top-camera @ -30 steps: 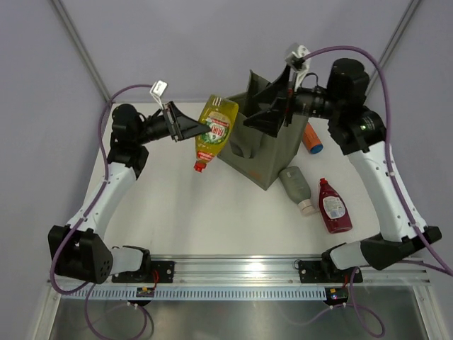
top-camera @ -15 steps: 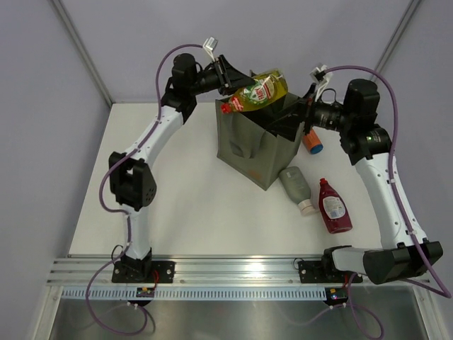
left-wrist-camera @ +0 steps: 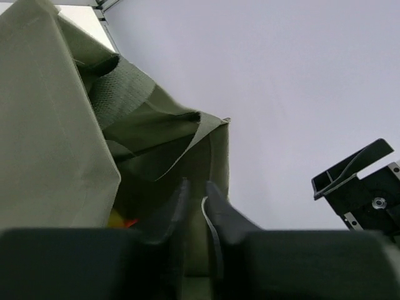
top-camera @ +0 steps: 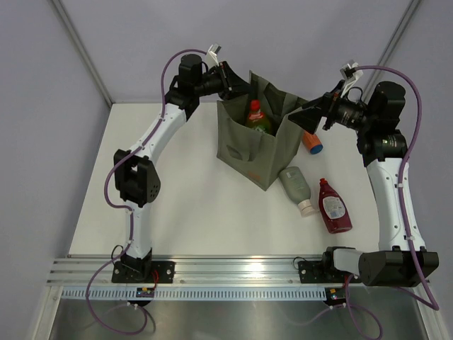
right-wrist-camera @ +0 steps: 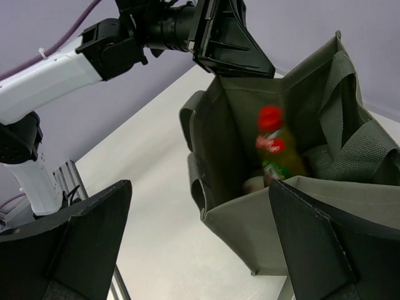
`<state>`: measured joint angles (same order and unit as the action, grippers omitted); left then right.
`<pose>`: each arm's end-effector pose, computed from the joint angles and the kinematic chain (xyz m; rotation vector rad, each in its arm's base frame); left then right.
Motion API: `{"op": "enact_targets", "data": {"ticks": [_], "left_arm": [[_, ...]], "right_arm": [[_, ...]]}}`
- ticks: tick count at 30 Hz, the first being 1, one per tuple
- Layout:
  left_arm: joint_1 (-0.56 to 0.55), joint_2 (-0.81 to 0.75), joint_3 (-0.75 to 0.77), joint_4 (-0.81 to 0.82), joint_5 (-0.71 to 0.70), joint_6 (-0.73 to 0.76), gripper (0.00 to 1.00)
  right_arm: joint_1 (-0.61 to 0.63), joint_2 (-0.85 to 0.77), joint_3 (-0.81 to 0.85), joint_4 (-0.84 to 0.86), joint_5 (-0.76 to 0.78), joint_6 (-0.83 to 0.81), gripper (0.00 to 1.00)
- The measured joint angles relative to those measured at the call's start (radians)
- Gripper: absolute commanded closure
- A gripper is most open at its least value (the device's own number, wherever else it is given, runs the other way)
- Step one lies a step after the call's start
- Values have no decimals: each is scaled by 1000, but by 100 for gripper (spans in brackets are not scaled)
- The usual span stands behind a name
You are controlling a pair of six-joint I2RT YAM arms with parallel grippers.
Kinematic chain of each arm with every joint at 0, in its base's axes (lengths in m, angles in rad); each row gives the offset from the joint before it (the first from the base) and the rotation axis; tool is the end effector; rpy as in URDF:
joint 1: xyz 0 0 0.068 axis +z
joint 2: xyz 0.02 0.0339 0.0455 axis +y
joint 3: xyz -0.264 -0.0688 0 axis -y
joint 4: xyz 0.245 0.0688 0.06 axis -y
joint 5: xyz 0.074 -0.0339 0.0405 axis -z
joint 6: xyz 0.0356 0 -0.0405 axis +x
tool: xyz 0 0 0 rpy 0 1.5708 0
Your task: Place the personal care products into the canvas bag
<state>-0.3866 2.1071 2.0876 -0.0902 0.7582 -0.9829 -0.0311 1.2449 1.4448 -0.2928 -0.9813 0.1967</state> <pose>0.4541 -0.2113 0.3847 0.0868 1.9426 -1.6029 0.2579 0.0216 0.4624 -0.5678 1.6096 0.9327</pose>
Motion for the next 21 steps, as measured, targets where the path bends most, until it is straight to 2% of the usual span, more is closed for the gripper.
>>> {"op": "enact_targets", "data": {"ticks": [4, 8, 10, 11, 13, 15, 17, 21], "left_arm": [[0, 0, 37, -35, 0, 18, 68], [0, -8, 60, -51, 0, 42, 65], [0, -24, 60, -74, -3, 88, 59], [1, -39, 60, -100, -11, 124, 53], [1, -89, 51, -165, -46, 219, 21], [2, -201, -43, -204, -117, 332, 1], [5, -369, -187, -238, -189, 424, 1], [37, -800, -560, -213, -309, 566, 1]], "right_arm": [[0, 4, 6, -74, 12, -88, 0], [0, 4, 9, -231, 72, -265, 1], [0, 1, 8, -319, 137, -365, 1], [0, -1, 5, -360, 172, -403, 0], [-1, -13, -27, -417, 268, -470, 0], [-3, -29, -89, -456, 372, -503, 1], [-14, -32, -152, -496, 458, -521, 1], [-45, -32, -231, -549, 523, -571, 0]]}}
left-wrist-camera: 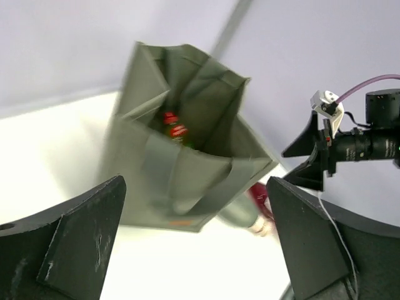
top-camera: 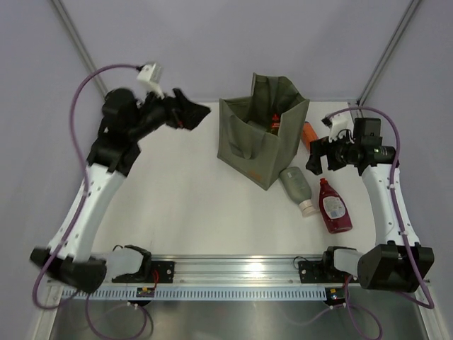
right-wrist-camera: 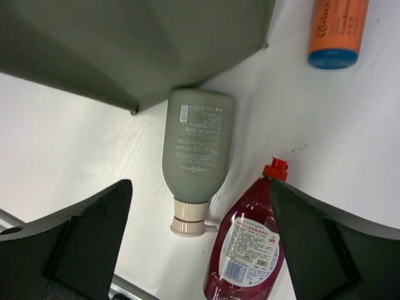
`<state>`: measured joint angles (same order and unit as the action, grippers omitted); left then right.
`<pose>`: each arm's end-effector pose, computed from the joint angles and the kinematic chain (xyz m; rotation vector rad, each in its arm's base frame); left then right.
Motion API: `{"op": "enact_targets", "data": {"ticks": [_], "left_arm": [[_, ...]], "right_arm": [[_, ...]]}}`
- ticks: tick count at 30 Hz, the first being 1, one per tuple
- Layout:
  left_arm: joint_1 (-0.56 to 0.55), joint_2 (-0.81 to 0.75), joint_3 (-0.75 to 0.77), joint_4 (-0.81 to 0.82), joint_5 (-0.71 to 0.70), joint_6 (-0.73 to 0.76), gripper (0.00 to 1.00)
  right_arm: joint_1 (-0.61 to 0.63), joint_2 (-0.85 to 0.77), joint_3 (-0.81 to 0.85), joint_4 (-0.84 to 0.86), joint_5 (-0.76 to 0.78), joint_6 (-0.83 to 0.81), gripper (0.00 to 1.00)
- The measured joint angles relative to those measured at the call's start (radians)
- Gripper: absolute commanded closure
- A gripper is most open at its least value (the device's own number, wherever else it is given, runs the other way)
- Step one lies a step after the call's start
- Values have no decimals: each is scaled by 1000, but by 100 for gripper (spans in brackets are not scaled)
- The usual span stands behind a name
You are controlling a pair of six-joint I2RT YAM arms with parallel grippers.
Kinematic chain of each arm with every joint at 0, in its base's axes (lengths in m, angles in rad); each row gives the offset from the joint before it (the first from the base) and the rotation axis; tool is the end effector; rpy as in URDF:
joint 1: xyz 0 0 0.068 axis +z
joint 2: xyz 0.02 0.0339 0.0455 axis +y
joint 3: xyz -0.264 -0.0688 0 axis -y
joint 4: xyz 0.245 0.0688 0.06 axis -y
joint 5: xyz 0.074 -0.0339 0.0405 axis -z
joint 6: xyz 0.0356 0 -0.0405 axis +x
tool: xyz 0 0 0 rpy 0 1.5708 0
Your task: Place the personal care products into the canvas bag
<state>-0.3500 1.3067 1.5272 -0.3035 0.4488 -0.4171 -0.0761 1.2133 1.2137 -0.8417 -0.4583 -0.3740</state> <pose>0.2603 -0.1115 0.4717 0.2994 1.7084 -0.9438 0.2437 -0.0028 0.3419 -0.5478 2.2604 0.3293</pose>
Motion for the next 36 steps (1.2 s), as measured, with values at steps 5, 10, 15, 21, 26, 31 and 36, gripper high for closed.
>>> {"op": "enact_targets", "data": {"ticks": [5, 10, 15, 21, 26, 31, 36], "left_arm": [[31, -375, -326, 33, -103, 114, 1], [31, -496, -566, -37, -173, 182, 1], [31, -564, -691, -141, -234, 222, 1], [31, -666, -727, -169, -266, 245, 1], [31, -683, -738, -181, -276, 252, 1], [31, -683, -738, -181, -278, 253, 1], [31, -683, -738, -181, -278, 253, 1]], "right_arm": [[14, 81, -54, -50, 4, -117, 1], [164, 210, -156, 10, 132, -117, 1], [267, 319, -173, 103, 309, -35, 0], [292, 424, -165, 151, 382, 53, 0], [296, 472, -142, 148, 388, 102, 0], [297, 491, -140, 149, 396, 133, 10], [299, 491, -140, 145, 415, 144, 57]]}}
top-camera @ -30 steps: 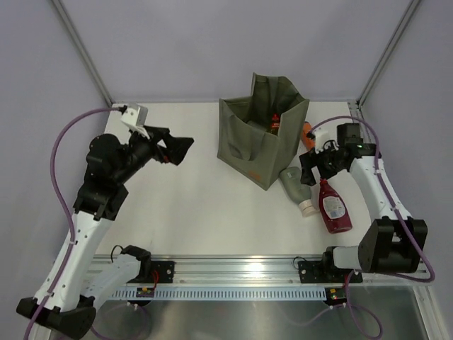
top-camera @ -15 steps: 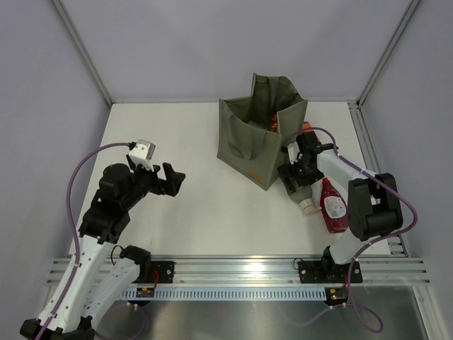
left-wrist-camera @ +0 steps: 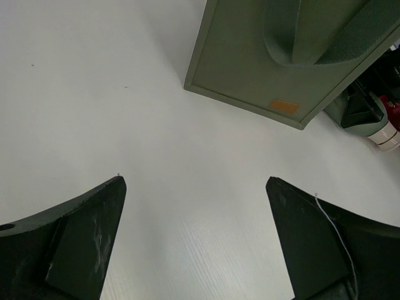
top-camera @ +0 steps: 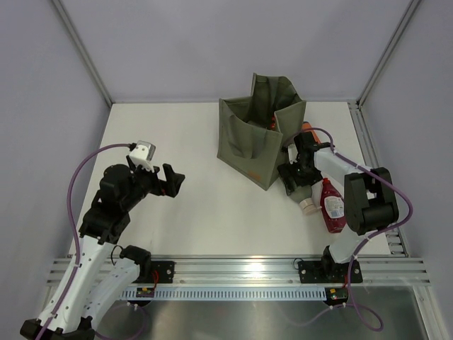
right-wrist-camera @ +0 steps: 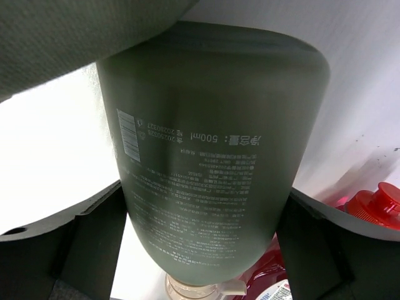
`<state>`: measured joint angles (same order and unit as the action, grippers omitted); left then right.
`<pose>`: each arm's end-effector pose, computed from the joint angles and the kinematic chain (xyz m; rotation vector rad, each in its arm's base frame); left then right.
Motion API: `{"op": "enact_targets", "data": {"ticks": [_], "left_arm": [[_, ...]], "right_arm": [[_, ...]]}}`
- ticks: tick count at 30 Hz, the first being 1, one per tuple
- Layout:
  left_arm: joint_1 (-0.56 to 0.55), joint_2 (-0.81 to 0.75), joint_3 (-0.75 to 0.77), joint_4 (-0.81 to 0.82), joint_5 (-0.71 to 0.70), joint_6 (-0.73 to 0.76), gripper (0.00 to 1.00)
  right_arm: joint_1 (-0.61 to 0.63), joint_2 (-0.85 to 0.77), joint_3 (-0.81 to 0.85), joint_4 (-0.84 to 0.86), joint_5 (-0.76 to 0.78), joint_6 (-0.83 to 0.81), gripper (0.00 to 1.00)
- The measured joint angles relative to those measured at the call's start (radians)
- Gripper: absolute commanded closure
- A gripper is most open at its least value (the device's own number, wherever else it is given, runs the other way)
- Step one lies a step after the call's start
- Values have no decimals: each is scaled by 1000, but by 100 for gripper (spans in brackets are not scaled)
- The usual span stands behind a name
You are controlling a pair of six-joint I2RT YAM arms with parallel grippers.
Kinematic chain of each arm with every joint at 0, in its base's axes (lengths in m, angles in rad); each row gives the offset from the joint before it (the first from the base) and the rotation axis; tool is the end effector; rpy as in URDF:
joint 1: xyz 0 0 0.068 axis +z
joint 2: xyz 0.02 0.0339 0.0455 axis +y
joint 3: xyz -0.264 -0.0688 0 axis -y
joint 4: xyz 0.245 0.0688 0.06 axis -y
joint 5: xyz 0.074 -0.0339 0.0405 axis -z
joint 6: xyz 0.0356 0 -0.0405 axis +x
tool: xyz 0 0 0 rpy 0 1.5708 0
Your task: Place the personal care products into the canvas bag
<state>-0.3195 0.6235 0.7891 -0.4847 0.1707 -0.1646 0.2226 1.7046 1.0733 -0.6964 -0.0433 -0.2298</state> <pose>0.1320 -0.0500 0.3330 0.2657 1.8965 -0.4899 0.3067 0.0710 0.1726 -0.6574 2.8222 0.0615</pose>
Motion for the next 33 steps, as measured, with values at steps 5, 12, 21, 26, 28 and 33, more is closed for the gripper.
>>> {"op": "enact_targets", "data": {"ticks": [5, 12, 21, 26, 28, 33], "left_arm": [[0, -1, 0, 0, 0, 0, 1], [0, -6, 0, 0, 1, 0, 1], [1, -6, 0, 0, 40, 0, 1], [1, -6, 0, 0, 64, 0, 1], [1, -6, 0, 2, 84, 0, 1], [1, -6, -6, 12, 126, 0, 1]], "right_arm": [[-9, -11, -6, 0, 0, -2, 100], [-184, -136, -46, -62, -90, -34, 100], [-267, -280, -49, -60, -213, -61, 100], [-282, -250, -41, -69, -249, -80, 100], [-282, -225, -41, -84, -250, -101, 96], [-282, -211, -38, -128, -285, -135, 37]]}}
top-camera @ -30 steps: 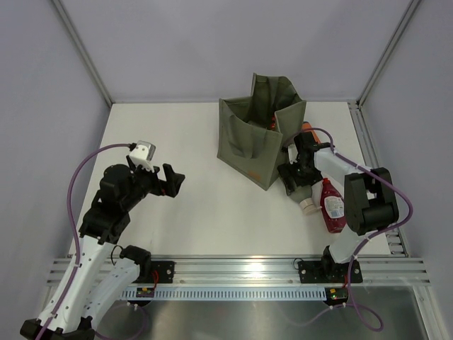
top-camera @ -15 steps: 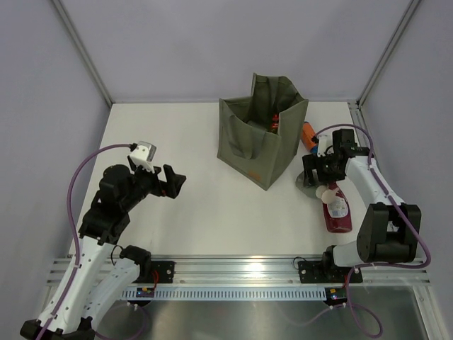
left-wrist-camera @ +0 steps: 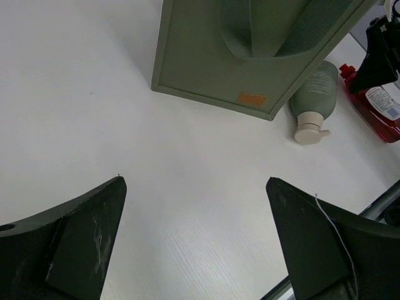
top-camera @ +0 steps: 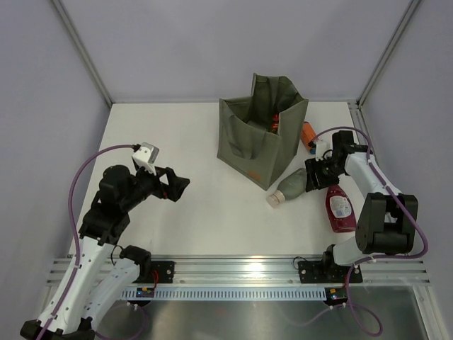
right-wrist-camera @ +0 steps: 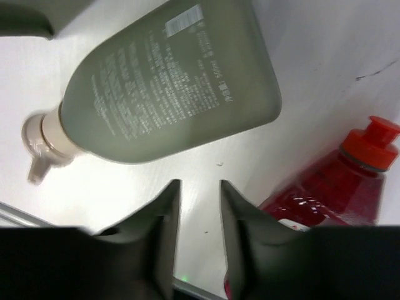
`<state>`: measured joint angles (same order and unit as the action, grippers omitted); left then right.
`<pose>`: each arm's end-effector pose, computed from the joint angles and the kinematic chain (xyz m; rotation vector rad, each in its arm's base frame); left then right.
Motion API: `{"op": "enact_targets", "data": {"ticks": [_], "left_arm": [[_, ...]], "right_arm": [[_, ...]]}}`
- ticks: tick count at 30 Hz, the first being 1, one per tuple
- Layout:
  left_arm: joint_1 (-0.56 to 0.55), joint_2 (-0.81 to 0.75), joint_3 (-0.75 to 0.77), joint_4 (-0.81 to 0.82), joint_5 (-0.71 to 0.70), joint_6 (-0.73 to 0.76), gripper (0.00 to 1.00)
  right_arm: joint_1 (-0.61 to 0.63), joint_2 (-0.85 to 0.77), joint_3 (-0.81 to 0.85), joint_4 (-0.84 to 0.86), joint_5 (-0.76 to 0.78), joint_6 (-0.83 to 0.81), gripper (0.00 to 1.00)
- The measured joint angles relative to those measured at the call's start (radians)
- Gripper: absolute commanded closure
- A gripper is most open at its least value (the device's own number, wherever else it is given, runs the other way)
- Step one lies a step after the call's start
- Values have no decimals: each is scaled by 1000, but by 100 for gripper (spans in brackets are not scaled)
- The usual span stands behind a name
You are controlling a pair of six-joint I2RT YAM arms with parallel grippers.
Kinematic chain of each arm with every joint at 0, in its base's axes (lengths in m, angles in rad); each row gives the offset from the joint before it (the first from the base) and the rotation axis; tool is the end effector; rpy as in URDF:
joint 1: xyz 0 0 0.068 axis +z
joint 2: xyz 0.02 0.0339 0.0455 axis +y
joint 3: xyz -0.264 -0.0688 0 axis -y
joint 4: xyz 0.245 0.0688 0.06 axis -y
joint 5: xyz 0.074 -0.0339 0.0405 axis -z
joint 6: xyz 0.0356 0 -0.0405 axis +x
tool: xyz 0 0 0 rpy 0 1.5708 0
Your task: Place the personal care products into the canvas bag
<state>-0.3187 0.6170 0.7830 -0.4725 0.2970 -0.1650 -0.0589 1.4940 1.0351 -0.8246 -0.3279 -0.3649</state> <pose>0.1291 -0.0536 0.3333 0.3530 1.8761 -0.6085 0.2767 -0.0048 0.2187 -0.4879 2.7287 0.3639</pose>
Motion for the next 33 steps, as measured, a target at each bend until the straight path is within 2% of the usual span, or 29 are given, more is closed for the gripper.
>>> {"op": "enact_targets", "data": {"ticks": [3, 6, 9, 10, 15, 18, 23, 33], "left_arm": [[0, 0, 0, 3, 13, 0, 1], [0, 0, 0, 3, 27, 0, 1], [0, 0, 0, 3, 51, 0, 1], [0, 0, -1, 4, 60, 0, 1], [0, -2, -19, 13, 90, -1, 1], [0, 4, -24, 11, 98, -1, 1], [0, 26, -24, 13, 100, -2, 1], [0, 44, -24, 17, 100, -4, 1]], "right_arm": [[4, 0, 14, -26, -20, 16, 27], [8, 0, 62, -73, -60, 5, 24], [14, -27, 105, -111, -122, -138, 8], [16, -58, 97, -117, -143, -211, 1], [24, -359, -89, -143, -218, -728, 1], [98, -428, -154, -160, -208, -909, 1], [248, -312, -154, -31, -161, -1014, 1], [494, -183, -200, 207, -72, -1041, 2]]}}
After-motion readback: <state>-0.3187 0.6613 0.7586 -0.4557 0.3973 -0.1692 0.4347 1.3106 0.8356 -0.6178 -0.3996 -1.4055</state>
